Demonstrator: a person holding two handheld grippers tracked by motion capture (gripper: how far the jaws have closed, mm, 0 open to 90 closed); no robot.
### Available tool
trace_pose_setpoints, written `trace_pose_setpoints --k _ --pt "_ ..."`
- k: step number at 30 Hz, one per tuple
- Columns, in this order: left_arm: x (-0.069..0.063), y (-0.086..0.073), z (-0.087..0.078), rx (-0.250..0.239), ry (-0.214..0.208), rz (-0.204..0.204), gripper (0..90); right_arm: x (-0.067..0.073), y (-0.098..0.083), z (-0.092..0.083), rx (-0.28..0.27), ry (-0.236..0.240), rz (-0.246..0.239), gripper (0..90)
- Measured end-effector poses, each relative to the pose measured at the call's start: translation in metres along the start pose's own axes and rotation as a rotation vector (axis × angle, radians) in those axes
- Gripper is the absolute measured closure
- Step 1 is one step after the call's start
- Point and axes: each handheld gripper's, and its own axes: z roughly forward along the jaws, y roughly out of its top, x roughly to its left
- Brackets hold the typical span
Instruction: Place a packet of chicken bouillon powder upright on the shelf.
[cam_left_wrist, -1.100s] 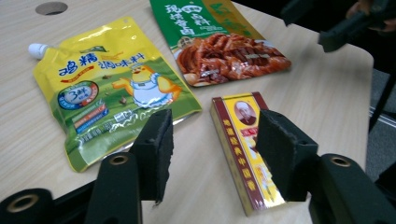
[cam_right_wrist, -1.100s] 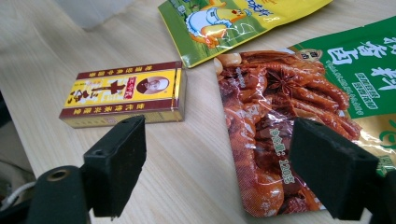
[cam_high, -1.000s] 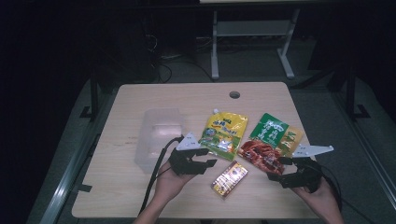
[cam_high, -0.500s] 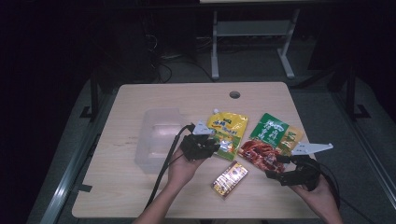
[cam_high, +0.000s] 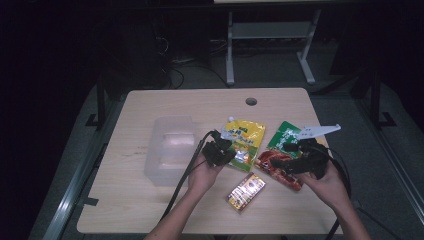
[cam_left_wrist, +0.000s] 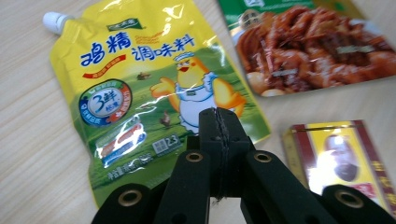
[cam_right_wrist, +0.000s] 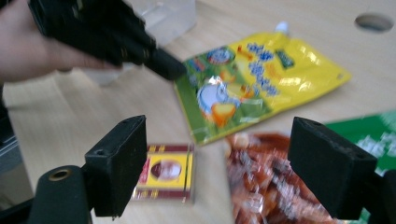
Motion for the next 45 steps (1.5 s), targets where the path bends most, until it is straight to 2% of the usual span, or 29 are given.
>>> trace_pose_setpoints --k 2,3,7,9,10,11,12,15,17,18,21,24,26,28,30,34,35,36,37,38,40,45 --pt "-0.002 0.001 0.004 0.015 0.016 0.01 89.6 -0.001 0.01 0.002 0.005 -0.008 -0.002 19.8" --pt "-0.002 0.001 0.006 0.024 0.033 0.03 89.7 -0.002 0.019 0.007 0.014 -0.007 0.009 20.5" --pt "0.001 0.001 0.013 0.045 0.058 0.01 89.7 -0.005 0.032 0.017 0.034 -0.018 0.019 21.2" --pt "0.003 0.001 0.017 0.059 0.057 -0.003 89.6 -0.013 0.042 0.032 0.074 -0.038 0.035 21.2" --pt "0.003 0.002 0.018 0.061 0.063 -0.017 89.6 -0.013 0.042 0.032 0.074 -0.038 0.035 21.2" --pt "0.003 0.002 0.019 0.064 0.064 -0.018 89.6 -0.022 0.048 0.042 0.091 -0.044 0.067 21.9" --pt "0.004 0.003 0.02 0.066 0.072 -0.017 89.6 -0.022 0.048 0.042 0.091 -0.044 0.067 21.9" --pt "0.006 0.003 0.024 0.074 0.093 -0.03 89.7 -0.033 0.057 0.056 0.115 -0.052 0.107 22.1" --pt "0.008 0.002 0.027 0.087 0.088 -0.045 89.6 -0.04 0.063 0.066 0.121 -0.037 0.129 21.7" --pt "0.009 0.002 0.028 0.093 0.094 -0.033 89.6 -0.042 0.065 0.069 0.129 -0.03 0.137 21.6" --pt "0.009 0.001 0.03 0.097 0.118 -0.032 89.3 -0.05 0.073 0.081 0.142 -0.028 0.153 22.2" --pt "0.009 0.001 0.031 0.097 0.119 -0.042 89.3 -0.053 0.079 0.091 0.167 -0.073 0.15 22.4" --pt "0.006 0.001 0.032 0.107 0.121 -0.027 89.3 -0.058 0.08 0.098 0.173 -0.091 0.169 22.1" --pt "0.005 0.001 0.033 0.119 0.124 -0.011 87.2 -0.062 0.079 0.104 0.188 -0.079 0.189 21.9" --pt "0.003 0.001 0.032 0.129 0.133 0.005 86.4 -0.065 0.077 0.109 0.201 -0.091 0.205 21.9" --pt "0.001 0.0 0.034 0.126 0.138 0.003 87.5 -0.073 0.071 0.118 0.216 -0.098 0.241 23.4" --pt "0.001 0.0 0.034 0.129 0.138 0.006 88.5 -0.076 0.067 0.122 0.227 -0.11 0.264 23.9" --pt "0.002 0.0 0.034 0.131 0.141 0.013 88.5 -0.076 0.067 0.122 0.227 -0.11 0.264 23.9" --pt "0.002 0.0 0.034 0.133 0.14 0.012 88.5 -0.079 0.062 0.126 0.235 -0.128 0.279 26.0" --pt "0.002 0.0 0.034 0.134 0.133 0.003 88.5 -0.079 0.062 0.126 0.235 -0.128 0.279 26.0" --pt "0.003 -0.001 0.034 0.131 0.124 -0.004 88.1 -0.083 0.057 0.131 0.24 -0.126 0.31 27.7" --pt "0.003 -0.001 0.034 0.135 0.123 0.004 87.9 -0.089 0.05 0.141 0.257 -0.152 0.363 30.7"
